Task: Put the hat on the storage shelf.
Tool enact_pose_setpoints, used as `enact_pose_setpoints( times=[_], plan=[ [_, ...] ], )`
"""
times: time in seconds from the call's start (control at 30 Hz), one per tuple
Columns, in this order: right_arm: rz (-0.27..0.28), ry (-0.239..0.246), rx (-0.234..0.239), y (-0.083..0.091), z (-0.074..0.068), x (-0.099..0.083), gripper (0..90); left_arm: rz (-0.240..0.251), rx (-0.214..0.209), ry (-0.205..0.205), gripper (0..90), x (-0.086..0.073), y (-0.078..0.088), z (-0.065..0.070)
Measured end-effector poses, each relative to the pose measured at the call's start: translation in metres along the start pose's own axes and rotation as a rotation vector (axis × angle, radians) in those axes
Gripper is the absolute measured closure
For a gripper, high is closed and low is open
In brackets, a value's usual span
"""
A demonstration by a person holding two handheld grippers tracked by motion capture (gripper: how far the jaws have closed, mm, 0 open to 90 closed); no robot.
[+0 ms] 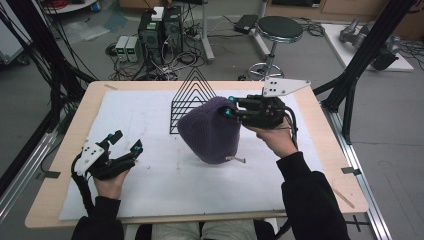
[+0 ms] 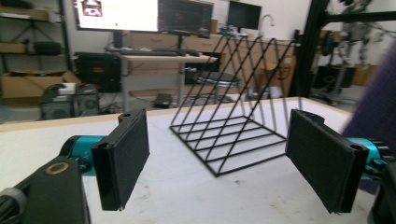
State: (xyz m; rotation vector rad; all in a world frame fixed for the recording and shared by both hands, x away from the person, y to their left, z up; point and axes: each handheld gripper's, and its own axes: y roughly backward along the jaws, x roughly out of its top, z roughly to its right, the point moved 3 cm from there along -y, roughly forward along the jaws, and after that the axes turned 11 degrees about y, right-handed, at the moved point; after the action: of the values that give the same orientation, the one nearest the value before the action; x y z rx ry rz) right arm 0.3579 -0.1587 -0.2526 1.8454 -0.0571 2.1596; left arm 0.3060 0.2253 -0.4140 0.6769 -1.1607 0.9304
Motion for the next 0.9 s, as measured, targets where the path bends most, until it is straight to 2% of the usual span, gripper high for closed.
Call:
enact_pose_setpoints(
  times=[0.1, 0.23, 0.33, 0.47, 0.53, 0.63, 0.7, 0.77, 0.9],
  plan=[
    [0.021, 0.007, -0.011, 0.001, 0.004, 0.009, 77.3, -0.009, -0.028, 0.015, 19.9, 0.000, 0.000, 0.001],
    [0.046, 0.012, -0.024, 0.003, 0.012, 0.021, 77.3, -0.008, -0.058, 0.015, 19.2, 0.002, -0.001, 0.002],
    [0.057, 0.003, -0.017, 0.003, 0.015, 0.025, 77.3, -0.013, -0.082, 0.023, 16.9, 0.008, -0.003, 0.003],
    [0.071, -0.004, -0.003, 0.002, 0.021, 0.032, 77.2, -0.043, -0.112, 0.031, 14.0, 0.017, -0.009, 0.007],
    [0.073, -0.002, 0.005, 0.000, 0.022, 0.035, 77.1, -0.075, -0.165, 0.041, 13.9, 0.022, -0.015, 0.009],
    [0.069, 0.001, 0.011, -0.004, 0.022, 0.039, 77.0, -0.091, -0.228, 0.040, 13.9, 0.027, -0.024, 0.012],
    [0.069, 0.005, 0.016, -0.006, 0.023, 0.042, 76.9, -0.099, -0.290, 0.053, 14.0, 0.031, -0.032, 0.016],
    [0.078, 0.008, 0.012, -0.009, 0.023, 0.044, 76.8, -0.084, -0.317, 0.038, 14.0, 0.035, -0.038, 0.019],
    [0.119, 0.003, 0.011, -0.011, 0.025, 0.048, 76.8, -0.069, -0.403, 0.027, 14.1, 0.039, -0.052, 0.030]
  ],
)
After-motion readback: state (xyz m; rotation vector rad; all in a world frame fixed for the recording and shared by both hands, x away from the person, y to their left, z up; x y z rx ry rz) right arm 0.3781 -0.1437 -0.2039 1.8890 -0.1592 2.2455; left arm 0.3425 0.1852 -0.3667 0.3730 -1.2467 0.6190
